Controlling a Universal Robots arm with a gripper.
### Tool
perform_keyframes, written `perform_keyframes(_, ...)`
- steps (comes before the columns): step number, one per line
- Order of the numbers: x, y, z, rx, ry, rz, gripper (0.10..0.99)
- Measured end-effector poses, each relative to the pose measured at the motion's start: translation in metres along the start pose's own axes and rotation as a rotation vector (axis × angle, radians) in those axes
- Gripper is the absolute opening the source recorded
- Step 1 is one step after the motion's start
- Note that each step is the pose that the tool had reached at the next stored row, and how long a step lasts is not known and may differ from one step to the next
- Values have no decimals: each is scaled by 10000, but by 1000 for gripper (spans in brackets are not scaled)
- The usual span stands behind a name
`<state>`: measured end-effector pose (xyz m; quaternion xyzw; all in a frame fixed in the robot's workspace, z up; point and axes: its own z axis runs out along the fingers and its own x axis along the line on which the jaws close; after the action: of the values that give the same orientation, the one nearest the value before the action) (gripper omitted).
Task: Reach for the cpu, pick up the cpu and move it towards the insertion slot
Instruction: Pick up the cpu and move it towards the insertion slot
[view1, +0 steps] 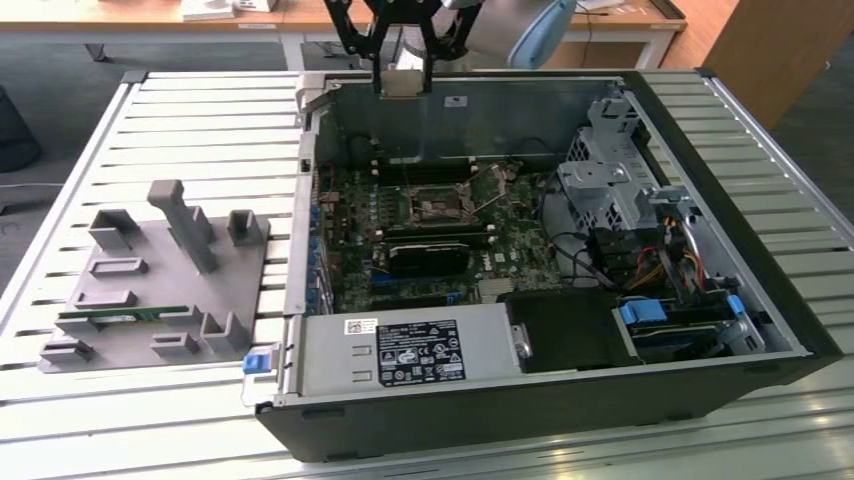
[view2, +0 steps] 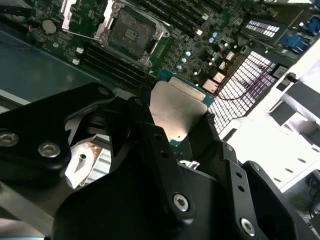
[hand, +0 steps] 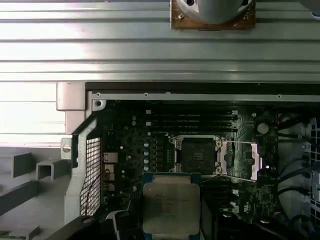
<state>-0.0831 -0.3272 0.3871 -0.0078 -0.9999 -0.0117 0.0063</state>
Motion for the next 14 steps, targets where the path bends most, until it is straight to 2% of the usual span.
perform_keyframes(14,-469,40,-3,0,-22,3,545)
